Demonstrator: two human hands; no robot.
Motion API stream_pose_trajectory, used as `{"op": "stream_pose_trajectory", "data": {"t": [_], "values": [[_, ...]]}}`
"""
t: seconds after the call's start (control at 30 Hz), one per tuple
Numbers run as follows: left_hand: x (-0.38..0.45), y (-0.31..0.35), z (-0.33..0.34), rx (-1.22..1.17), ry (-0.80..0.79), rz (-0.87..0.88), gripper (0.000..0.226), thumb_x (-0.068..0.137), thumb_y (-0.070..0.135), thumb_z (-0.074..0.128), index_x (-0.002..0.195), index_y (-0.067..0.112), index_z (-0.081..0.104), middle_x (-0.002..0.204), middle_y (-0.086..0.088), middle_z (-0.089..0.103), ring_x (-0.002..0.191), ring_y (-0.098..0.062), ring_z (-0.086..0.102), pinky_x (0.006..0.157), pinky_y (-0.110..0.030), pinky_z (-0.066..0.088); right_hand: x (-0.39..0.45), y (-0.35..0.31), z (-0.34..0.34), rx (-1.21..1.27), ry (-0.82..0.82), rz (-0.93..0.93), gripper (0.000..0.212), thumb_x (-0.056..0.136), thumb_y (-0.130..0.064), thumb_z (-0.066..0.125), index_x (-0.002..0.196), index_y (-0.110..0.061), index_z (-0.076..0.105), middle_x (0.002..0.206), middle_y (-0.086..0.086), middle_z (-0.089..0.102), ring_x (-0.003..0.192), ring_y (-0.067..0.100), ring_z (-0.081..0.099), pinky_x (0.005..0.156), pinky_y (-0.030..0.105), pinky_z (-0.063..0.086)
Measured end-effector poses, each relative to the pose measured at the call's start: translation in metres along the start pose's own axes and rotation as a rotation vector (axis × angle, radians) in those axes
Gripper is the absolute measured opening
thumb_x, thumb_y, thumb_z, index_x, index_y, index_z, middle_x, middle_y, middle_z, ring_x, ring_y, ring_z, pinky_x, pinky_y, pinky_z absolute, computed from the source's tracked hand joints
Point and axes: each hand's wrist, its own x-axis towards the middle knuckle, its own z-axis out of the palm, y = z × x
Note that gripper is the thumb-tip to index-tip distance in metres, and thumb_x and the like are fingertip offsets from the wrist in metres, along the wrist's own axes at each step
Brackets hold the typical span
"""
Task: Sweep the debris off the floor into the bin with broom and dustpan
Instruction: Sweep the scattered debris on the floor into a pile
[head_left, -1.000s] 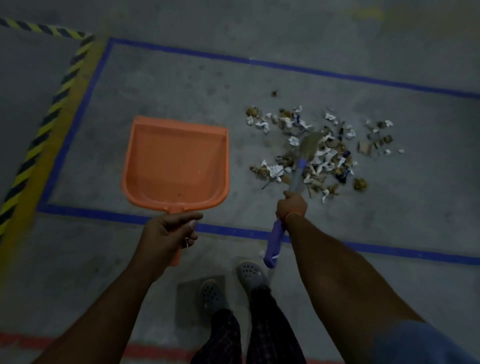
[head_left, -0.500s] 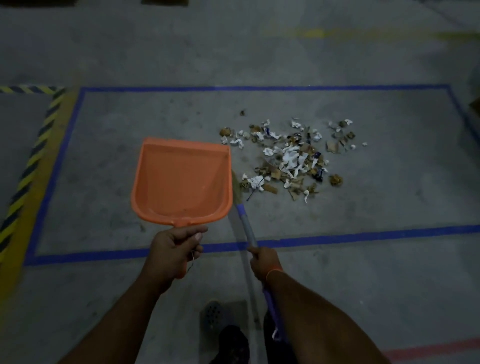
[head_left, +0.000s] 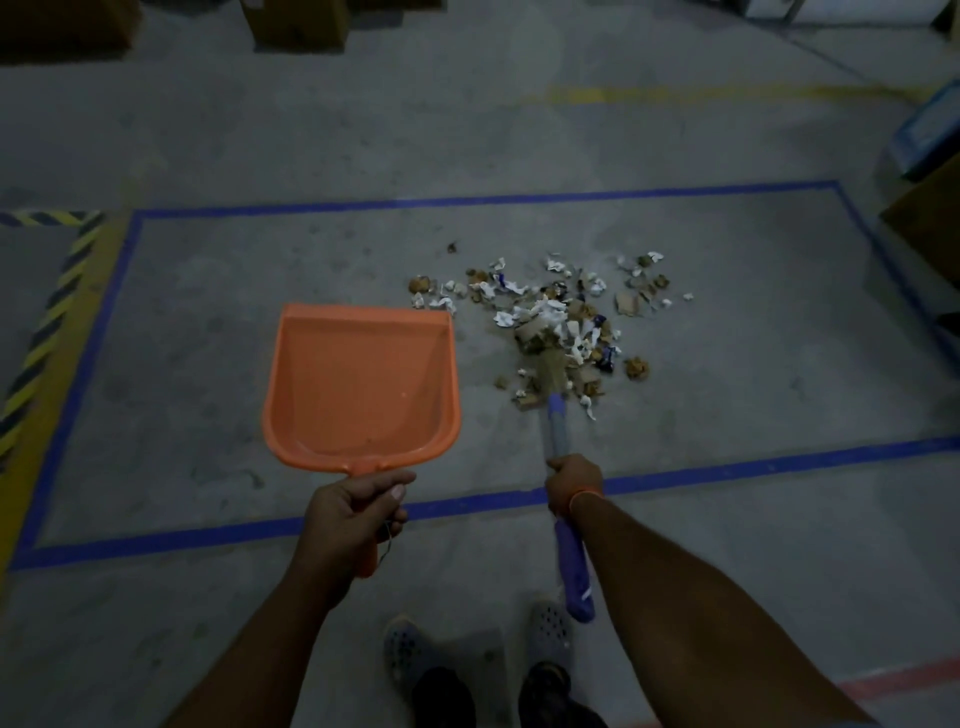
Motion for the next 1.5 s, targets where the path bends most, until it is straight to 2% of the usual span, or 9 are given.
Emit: {"op": "stream_pose_trajectory", "data": {"t": [0.17, 0.27, 0.43, 0.63, 0.87, 1.03, 1.1, 1.27, 1.5], "values": [[-0.011, 0.007, 0.031, -0.001, 0.004, 0.002, 0.021, 0.094, -0.001, 0.061, 0.099, 0.012, 0.076, 0.065, -0.011, 0.066, 0.062, -0.016, 0.062, 0.056, -0.022, 0.052, -0.022, 0.049, -0.027, -0.064, -0.001, -0.062, 0.045, 0.086, -0.011, 0.057, 0.131, -0.017, 0.061, 0.128, 0.014, 0.063, 0.117, 0.028, 0.059, 0.103, 0.033, 0.046], [-0.017, 0.013, 0.047, 0.003, -0.011, 0.026, 0.021, 0.094, -0.001, 0.061, 0.102, 0.011, 0.075, 0.066, -0.013, 0.066, 0.061, -0.016, 0.062, 0.056, -0.024, 0.051, -0.037, 0.085, -0.038, -0.151, -0.057, -0.112, 0.046, 0.087, -0.014, 0.055, 0.132, -0.022, 0.060, 0.125, 0.013, 0.064, 0.112, 0.028, 0.062, 0.100, 0.035, 0.048], [-0.027, 0.018, 0.071, -0.012, -0.001, 0.040, 0.020, 0.093, -0.004, 0.060, 0.102, 0.008, 0.074, 0.064, -0.011, 0.066, 0.057, -0.012, 0.061, 0.053, -0.021, 0.050, -0.057, 0.127, -0.044, -0.272, -0.177, -0.165, 0.046, 0.090, -0.015, 0.050, 0.132, -0.029, 0.059, 0.122, 0.006, 0.066, 0.103, 0.021, 0.065, 0.091, 0.025, 0.049], [-0.030, 0.012, 0.085, -0.001, 0.022, 0.021, 0.020, 0.094, -0.004, 0.059, 0.102, 0.006, 0.074, 0.063, -0.009, 0.064, 0.057, -0.012, 0.060, 0.053, -0.020, 0.050, -0.043, 0.135, -0.047, -0.273, -0.223, -0.144, 0.043, 0.091, -0.018, 0.053, 0.133, -0.024, 0.058, 0.132, 0.005, 0.058, 0.118, 0.019, 0.058, 0.102, 0.025, 0.044], [-0.031, 0.014, 0.089, 0.037, 0.052, 0.032, 0.019, 0.094, -0.001, 0.060, 0.103, 0.008, 0.074, 0.064, -0.009, 0.065, 0.058, -0.013, 0.061, 0.053, -0.020, 0.050, -0.025, 0.119, -0.067, -0.120, -0.112, -0.065, 0.046, 0.087, -0.011, 0.055, 0.132, -0.019, 0.059, 0.131, 0.011, 0.058, 0.121, 0.025, 0.055, 0.106, 0.031, 0.042], [-0.022, 0.032, 0.085, 0.012, 0.054, 0.064, 0.020, 0.094, -0.001, 0.061, 0.106, 0.006, 0.074, 0.065, -0.014, 0.065, 0.062, -0.022, 0.058, 0.054, -0.025, 0.049, -0.024, 0.112, -0.080, -0.088, -0.089, -0.076, 0.046, 0.087, -0.014, 0.054, 0.132, -0.021, 0.059, 0.130, 0.013, 0.061, 0.118, 0.028, 0.058, 0.103, 0.033, 0.045], [-0.015, 0.040, 0.078, -0.005, 0.046, 0.069, 0.020, 0.094, -0.002, 0.060, 0.107, 0.004, 0.074, 0.066, -0.015, 0.065, 0.062, -0.021, 0.059, 0.054, -0.025, 0.049, -0.025, 0.098, -0.083, -0.079, -0.084, -0.079, 0.046, 0.087, -0.016, 0.054, 0.132, -0.022, 0.060, 0.129, 0.011, 0.062, 0.117, 0.027, 0.059, 0.103, 0.033, 0.046], [0.012, 0.060, 0.048, -0.022, 0.033, 0.086, 0.020, 0.094, -0.002, 0.060, 0.105, 0.005, 0.075, 0.068, -0.015, 0.065, 0.063, -0.018, 0.060, 0.056, -0.025, 0.050, -0.032, 0.039, -0.073, -0.049, -0.067, -0.103, 0.048, 0.086, -0.012, 0.055, 0.133, -0.020, 0.059, 0.131, 0.010, 0.062, 0.119, 0.026, 0.059, 0.104, 0.030, 0.044], [0.064, 0.092, -0.031, -0.028, 0.036, 0.068, 0.020, 0.093, -0.004, 0.060, 0.101, 0.007, 0.076, 0.067, -0.012, 0.065, 0.063, -0.018, 0.061, 0.056, -0.022, 0.051, -0.028, -0.072, -0.032, -0.025, -0.058, -0.122, 0.051, 0.085, -0.013, 0.054, 0.134, -0.023, 0.058, 0.130, 0.009, 0.063, 0.116, 0.025, 0.060, 0.102, 0.028, 0.044]]}}
